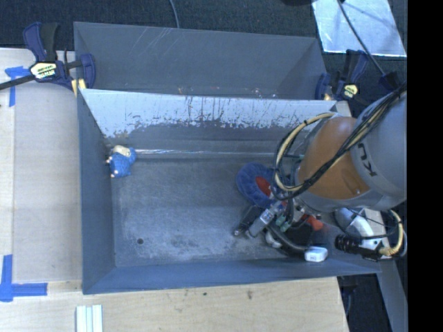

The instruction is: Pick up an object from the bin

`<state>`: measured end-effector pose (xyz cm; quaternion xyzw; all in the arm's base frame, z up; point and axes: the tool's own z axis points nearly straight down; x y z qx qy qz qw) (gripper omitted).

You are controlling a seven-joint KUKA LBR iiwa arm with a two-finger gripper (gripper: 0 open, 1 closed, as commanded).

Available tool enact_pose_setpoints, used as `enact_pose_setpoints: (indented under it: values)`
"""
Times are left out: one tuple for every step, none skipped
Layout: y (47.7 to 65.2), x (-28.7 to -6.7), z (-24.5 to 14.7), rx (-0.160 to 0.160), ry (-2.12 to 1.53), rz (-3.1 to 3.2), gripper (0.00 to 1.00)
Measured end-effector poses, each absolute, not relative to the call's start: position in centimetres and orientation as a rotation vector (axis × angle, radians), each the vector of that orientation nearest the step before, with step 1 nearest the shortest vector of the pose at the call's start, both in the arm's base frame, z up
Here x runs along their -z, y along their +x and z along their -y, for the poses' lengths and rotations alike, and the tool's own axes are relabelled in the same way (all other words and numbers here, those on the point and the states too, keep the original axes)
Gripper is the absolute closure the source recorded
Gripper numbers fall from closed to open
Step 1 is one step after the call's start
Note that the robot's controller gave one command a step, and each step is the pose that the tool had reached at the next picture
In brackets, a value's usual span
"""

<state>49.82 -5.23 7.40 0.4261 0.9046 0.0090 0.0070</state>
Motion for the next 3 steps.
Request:
enact_pose_setpoints:
  values:
    - [49.77,-7.41,3.50,-0.021,1.804,-2.541,0.00]
    - [49.97,-7.66,3.73,-0.022,1.803,-2.533,1.00]
    - [50.52,-8.08,3.71,-0.013,1.804,-2.550,1.00]
